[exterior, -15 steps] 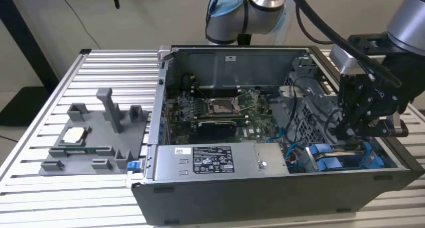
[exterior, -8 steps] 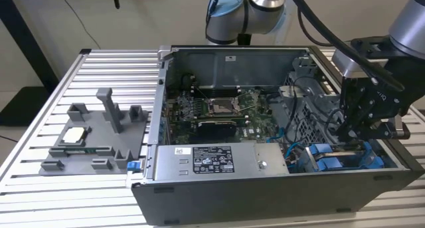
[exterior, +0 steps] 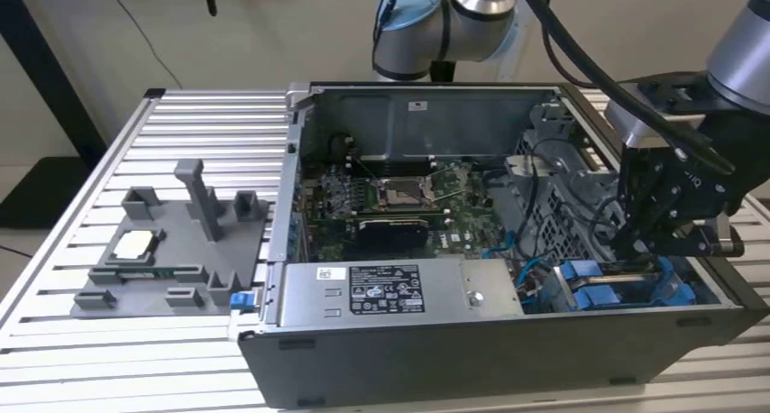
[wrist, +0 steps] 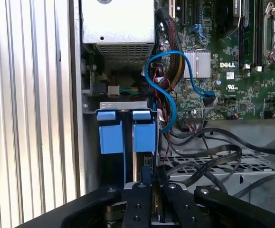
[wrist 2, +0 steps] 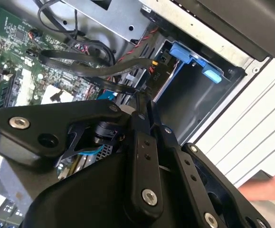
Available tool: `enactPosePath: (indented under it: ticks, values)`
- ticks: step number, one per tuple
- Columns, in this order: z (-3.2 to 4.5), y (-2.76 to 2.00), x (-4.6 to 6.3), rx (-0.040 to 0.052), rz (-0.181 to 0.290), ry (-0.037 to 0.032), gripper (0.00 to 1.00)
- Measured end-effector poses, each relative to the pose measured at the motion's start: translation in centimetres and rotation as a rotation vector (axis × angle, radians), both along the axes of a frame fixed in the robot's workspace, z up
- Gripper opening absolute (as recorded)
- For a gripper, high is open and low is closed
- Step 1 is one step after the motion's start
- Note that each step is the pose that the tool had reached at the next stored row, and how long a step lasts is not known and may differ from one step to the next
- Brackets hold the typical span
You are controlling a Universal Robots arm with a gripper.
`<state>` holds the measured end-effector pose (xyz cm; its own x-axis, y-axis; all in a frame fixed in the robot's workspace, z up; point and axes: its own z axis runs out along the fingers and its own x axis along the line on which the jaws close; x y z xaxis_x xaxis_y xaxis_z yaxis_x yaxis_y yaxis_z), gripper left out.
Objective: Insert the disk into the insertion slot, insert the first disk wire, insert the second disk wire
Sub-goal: 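Insert the second disk wire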
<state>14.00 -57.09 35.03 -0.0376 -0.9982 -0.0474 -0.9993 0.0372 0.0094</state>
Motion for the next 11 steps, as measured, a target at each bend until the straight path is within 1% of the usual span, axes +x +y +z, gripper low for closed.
enactPosePath:
  ticks: [4,11]
  values:
    - [-0.03,0.0,0.01,0.0002,0.0,0.0002,0.16]
    - [-0.4,0.0,0.01,0.0003,0.0,0.0002,0.16]
